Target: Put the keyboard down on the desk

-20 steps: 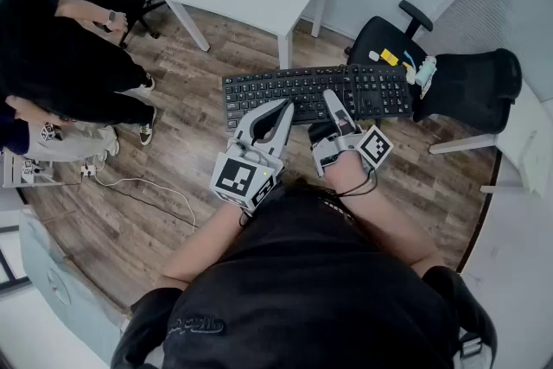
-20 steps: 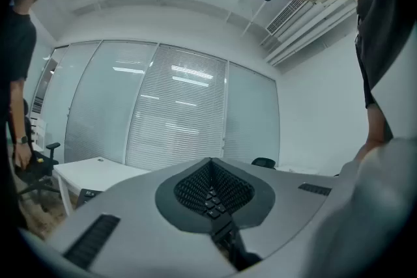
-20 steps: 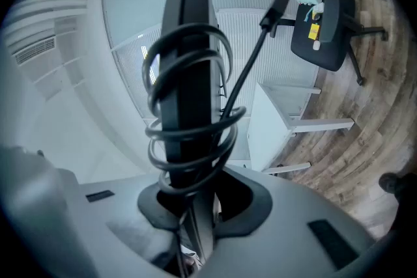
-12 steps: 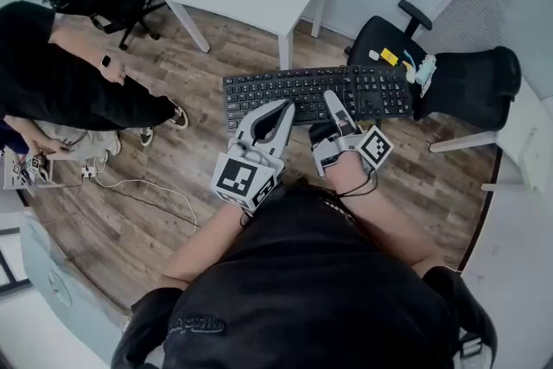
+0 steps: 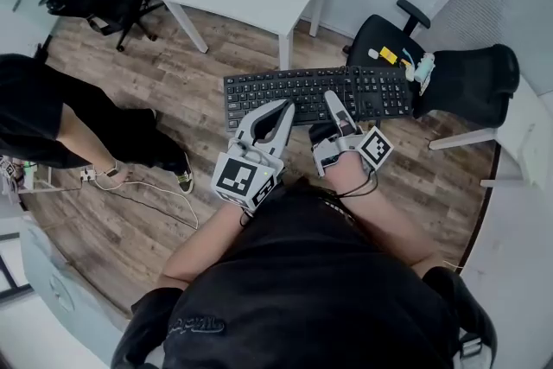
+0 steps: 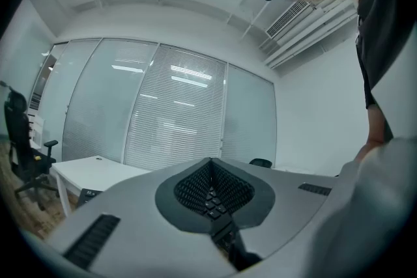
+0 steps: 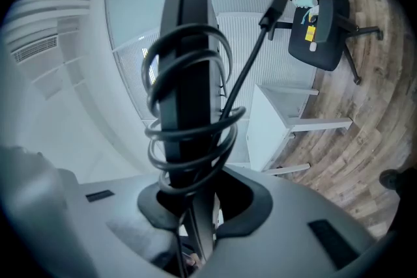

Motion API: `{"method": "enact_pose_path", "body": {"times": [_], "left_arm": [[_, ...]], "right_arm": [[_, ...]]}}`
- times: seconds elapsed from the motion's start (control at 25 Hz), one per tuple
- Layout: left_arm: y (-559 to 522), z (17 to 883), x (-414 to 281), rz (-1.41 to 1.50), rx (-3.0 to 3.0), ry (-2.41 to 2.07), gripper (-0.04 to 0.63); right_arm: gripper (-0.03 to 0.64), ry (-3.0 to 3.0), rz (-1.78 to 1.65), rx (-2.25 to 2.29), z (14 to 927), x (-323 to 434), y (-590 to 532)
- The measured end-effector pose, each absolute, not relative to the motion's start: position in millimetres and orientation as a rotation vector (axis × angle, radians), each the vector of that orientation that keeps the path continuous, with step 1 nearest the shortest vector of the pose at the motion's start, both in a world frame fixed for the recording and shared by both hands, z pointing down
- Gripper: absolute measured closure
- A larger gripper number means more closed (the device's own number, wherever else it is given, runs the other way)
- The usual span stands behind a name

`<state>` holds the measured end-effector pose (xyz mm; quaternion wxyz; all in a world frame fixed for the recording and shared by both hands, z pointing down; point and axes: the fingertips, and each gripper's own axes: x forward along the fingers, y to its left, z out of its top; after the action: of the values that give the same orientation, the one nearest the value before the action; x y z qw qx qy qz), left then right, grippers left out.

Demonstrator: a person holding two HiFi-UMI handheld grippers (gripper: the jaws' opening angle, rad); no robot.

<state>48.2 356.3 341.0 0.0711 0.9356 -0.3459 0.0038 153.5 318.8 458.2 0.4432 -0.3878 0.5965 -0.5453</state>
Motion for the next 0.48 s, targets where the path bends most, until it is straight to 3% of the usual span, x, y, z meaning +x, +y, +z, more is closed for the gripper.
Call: {"method": "enact_pose_path", "body": {"times": [0.48], "left_arm": [[331,353,-11,-0.006,2.781,-1.063,0.580]], "right_arm": [[0.526,1.485,-1.387,-0.965,471,94,292]]}}
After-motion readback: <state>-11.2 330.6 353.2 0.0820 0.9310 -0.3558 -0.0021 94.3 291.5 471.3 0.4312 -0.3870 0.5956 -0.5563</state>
